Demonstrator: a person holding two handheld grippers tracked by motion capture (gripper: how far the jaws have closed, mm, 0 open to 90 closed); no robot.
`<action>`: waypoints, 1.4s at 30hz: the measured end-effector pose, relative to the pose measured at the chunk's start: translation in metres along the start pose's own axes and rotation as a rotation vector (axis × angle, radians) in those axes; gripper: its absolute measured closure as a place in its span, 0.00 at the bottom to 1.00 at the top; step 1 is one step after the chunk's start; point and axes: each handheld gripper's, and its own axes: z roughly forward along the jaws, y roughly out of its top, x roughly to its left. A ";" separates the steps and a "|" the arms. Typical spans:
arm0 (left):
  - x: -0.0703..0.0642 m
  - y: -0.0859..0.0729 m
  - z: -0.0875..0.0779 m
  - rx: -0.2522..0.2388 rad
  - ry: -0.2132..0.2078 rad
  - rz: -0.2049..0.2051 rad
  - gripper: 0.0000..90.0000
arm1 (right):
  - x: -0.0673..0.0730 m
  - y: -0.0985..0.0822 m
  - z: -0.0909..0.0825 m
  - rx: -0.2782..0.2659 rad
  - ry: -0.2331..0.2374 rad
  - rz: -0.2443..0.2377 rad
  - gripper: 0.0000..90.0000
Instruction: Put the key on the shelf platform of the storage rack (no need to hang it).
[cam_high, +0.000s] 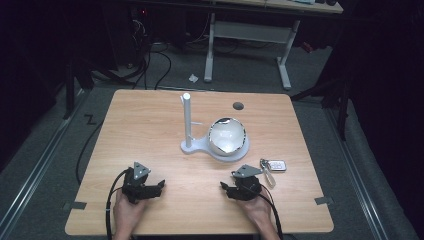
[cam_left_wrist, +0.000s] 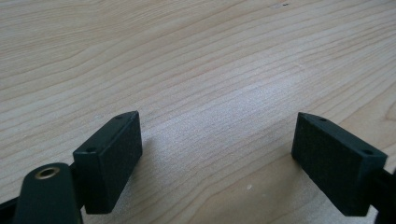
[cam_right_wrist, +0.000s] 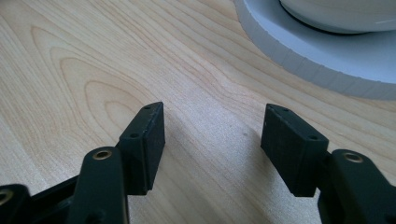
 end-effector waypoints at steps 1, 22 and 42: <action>0.000 0.000 0.000 0.000 0.000 0.000 0.18 | -0.001 0.000 -0.001 -0.003 0.003 0.003 0.46; 0.000 0.000 0.000 0.001 0.000 0.001 0.18 | -0.016 -0.001 -0.025 -0.051 -0.015 0.091 0.56; 0.000 0.000 0.000 0.001 0.000 0.001 0.18 | -0.049 -0.011 -0.056 -0.096 -0.106 0.188 0.62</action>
